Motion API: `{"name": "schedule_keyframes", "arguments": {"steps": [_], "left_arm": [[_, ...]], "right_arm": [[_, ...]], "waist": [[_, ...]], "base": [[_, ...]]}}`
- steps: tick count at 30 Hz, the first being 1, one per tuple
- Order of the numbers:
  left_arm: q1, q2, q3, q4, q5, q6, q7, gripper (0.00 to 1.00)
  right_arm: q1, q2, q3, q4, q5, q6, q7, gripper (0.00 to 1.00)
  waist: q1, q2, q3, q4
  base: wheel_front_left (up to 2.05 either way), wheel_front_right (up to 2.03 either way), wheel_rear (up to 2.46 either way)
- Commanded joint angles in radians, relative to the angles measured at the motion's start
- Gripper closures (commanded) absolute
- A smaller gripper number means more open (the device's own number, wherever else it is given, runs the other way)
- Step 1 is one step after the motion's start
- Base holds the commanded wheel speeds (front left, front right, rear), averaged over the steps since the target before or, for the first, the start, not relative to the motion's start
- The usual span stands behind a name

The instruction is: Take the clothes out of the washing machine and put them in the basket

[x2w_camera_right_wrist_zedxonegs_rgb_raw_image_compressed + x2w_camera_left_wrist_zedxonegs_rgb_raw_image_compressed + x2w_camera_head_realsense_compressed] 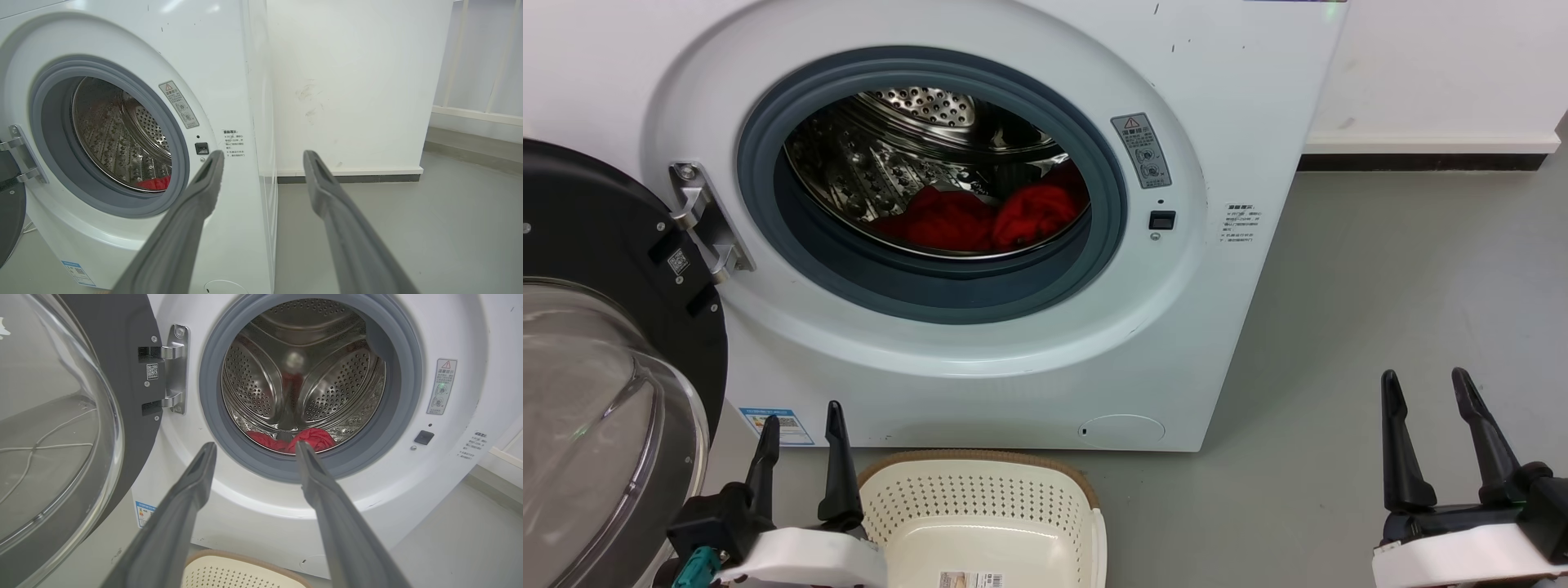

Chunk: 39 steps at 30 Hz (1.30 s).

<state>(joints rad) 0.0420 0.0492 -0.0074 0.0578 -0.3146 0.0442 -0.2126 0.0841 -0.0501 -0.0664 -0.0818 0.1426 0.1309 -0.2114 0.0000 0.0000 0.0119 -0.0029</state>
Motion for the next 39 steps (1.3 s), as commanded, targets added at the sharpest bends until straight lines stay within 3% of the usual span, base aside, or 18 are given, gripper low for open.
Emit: {"name": "schedule_keyframes", "arguments": {"steps": [1, 26, 39], "left_arm": [[0.007, 0.002, -0.003, -0.004, 0.021, 0.001, -0.008, 0.00], [0.030, 0.002, -0.013, 0.008, 0.180, 0.013, -0.055, 0.00], [0.031, 0.001, -0.013, 0.024, 0.168, 0.015, -0.053, 0.00]], "right_arm": [[0.011, 0.000, 0.000, -0.012, -0.024, 0.000, -0.011, 0.00], [0.043, 0.000, -0.001, -0.024, -0.136, 0.000, -0.056, 0.00], [0.041, 0.000, 0.001, -0.002, -0.108, 0.000, -0.054, 0.00]], "waist": [[0.0000, 0.0000, 0.000, 0.000], [0.0000, 0.0000, -0.003, -0.001], [0.0000, 0.0000, -0.003, -0.002]], "base": [[0.00, 0.00, 0.00], [0.00, 0.00, 0.00], [0.00, 0.00, 0.00]]}}
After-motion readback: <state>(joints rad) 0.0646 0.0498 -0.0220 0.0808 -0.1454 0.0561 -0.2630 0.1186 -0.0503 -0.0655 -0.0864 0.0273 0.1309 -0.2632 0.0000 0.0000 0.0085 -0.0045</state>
